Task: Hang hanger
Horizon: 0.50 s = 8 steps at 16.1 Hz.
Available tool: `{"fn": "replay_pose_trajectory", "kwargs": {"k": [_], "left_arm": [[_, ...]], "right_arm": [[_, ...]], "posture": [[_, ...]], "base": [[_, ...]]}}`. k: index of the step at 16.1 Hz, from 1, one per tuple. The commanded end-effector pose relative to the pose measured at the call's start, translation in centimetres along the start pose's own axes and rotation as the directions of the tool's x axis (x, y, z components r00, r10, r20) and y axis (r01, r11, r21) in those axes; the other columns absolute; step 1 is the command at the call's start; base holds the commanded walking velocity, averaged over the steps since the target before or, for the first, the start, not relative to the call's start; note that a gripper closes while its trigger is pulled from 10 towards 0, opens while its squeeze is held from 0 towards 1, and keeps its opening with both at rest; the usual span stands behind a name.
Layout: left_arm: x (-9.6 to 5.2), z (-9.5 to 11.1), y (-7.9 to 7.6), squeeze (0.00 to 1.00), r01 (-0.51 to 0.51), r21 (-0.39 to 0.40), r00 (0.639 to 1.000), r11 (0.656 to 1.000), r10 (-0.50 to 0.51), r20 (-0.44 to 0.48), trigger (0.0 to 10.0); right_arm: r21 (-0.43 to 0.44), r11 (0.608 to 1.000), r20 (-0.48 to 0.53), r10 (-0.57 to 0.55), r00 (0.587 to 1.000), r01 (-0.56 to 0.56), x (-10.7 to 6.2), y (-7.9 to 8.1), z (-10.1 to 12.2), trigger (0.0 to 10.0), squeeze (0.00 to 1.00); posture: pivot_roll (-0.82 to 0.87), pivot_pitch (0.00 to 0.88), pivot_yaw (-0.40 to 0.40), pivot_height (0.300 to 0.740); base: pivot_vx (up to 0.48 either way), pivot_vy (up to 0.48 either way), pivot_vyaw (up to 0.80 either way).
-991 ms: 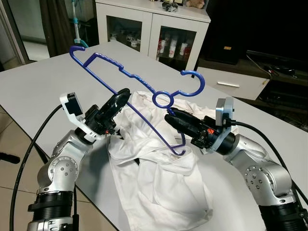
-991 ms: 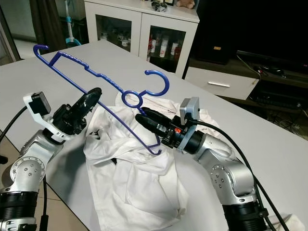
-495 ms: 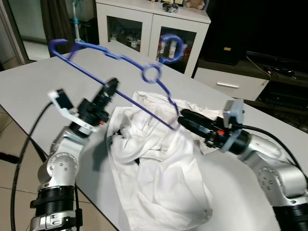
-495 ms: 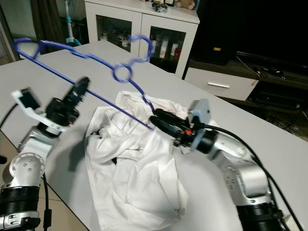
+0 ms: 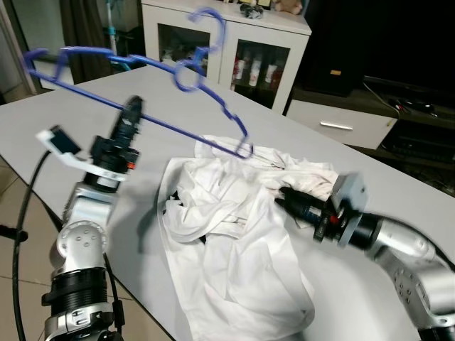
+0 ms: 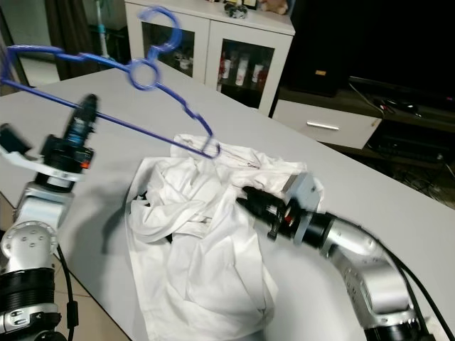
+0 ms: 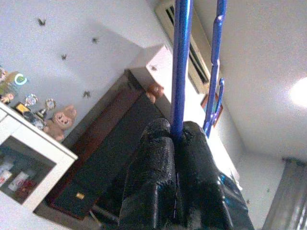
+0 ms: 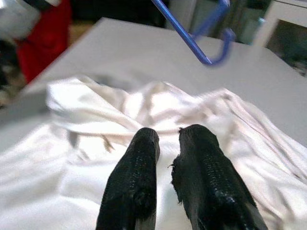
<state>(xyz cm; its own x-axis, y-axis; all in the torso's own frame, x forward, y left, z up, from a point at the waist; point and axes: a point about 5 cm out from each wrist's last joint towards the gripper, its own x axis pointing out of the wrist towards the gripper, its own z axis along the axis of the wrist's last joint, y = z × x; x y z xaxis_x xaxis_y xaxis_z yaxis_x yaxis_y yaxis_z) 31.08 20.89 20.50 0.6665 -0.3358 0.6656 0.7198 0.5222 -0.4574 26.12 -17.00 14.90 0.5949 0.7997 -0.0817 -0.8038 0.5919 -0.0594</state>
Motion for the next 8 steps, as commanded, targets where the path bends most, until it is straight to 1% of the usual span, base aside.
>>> {"fn": "replay_pose_trajectory", "kwargs": {"k": [1, 2, 4, 5, 6, 7, 8], "left_arm": [[1.1, 0.4, -0.7, 0.00, 0.038, -0.012, 0.999, 0.999, -0.038, 0.027, 0.0], [1.1, 0.5, -0.8, 0.00, 0.038, -0.019, 0.999, 0.999, -0.037, 0.037, 0.0], [1.0, 0.9, -1.3, 0.00, 0.046, -0.050, 0.997, 0.998, -0.043, 0.068, 0.0], [0.9, 0.7, -2.0, 0.00, 0.062, -0.079, 0.996, 0.995, -0.057, 0.068, 0.0], [0.7, 0.2, -2.8, 0.00, 0.091, -0.106, 0.995, 0.990, -0.087, 0.043, 0.0], [0.4, -0.4, -3.6, 0.00, 0.125, -0.128, 0.992, 0.984, -0.126, 0.002, 0.0], [0.3, -0.6, -3.8, 0.00, 0.137, -0.135, 0.990, 0.981, -0.140, -0.012, 0.0]], "right_arm": [[-0.051, 0.996, -0.027, -0.078, 0.997, 0.077, -0.8, -1.1, 0.1, 10.0, 0.00], [-0.059, 0.990, -0.048, -0.134, 0.990, 0.131, -1.3, -1.7, -0.1, 10.0, 0.00], [-0.122, 0.954, -0.057, -0.282, 0.958, 0.273, -2.7, -3.3, 0.1, 10.0, 0.00], [-0.128, 0.926, -0.027, -0.360, 0.933, 0.354, -3.5, -4.1, 0.6, 10.0, 0.00], [-0.109, 0.899, 0.018, -0.424, 0.906, 0.423, -4.1, -4.7, 1.3, 10.0, 0.00], [-0.074, 0.885, 0.066, -0.456, 0.888, 0.460, -4.5, -5.0, 1.8, 10.0, 0.27], [-0.058, 0.882, 0.083, -0.462, 0.883, 0.467, -4.6, -5.0, 1.9, 10.0, 0.49]], "posture": [[0.05, 0.006, -0.115, 0.740], [0.04, 0.007, -0.112, 0.740], [0.03, 0.009, -0.107, 0.740], [0.02, 0.012, -0.104, 0.740], [0.01, 0.016, -0.101, 0.740], [0.01, 0.019, -0.098, 0.740], [0.00, 0.020, -0.098, 0.740]], "base": [[0.000, 0.000, 0.00], [0.000, 0.000, 0.00], [0.000, 0.000, 0.00], [0.000, 0.000, 0.00], [0.000, 0.000, 0.00], [0.000, 0.000, 0.00], [0.000, 0.000, 0.00]]}}
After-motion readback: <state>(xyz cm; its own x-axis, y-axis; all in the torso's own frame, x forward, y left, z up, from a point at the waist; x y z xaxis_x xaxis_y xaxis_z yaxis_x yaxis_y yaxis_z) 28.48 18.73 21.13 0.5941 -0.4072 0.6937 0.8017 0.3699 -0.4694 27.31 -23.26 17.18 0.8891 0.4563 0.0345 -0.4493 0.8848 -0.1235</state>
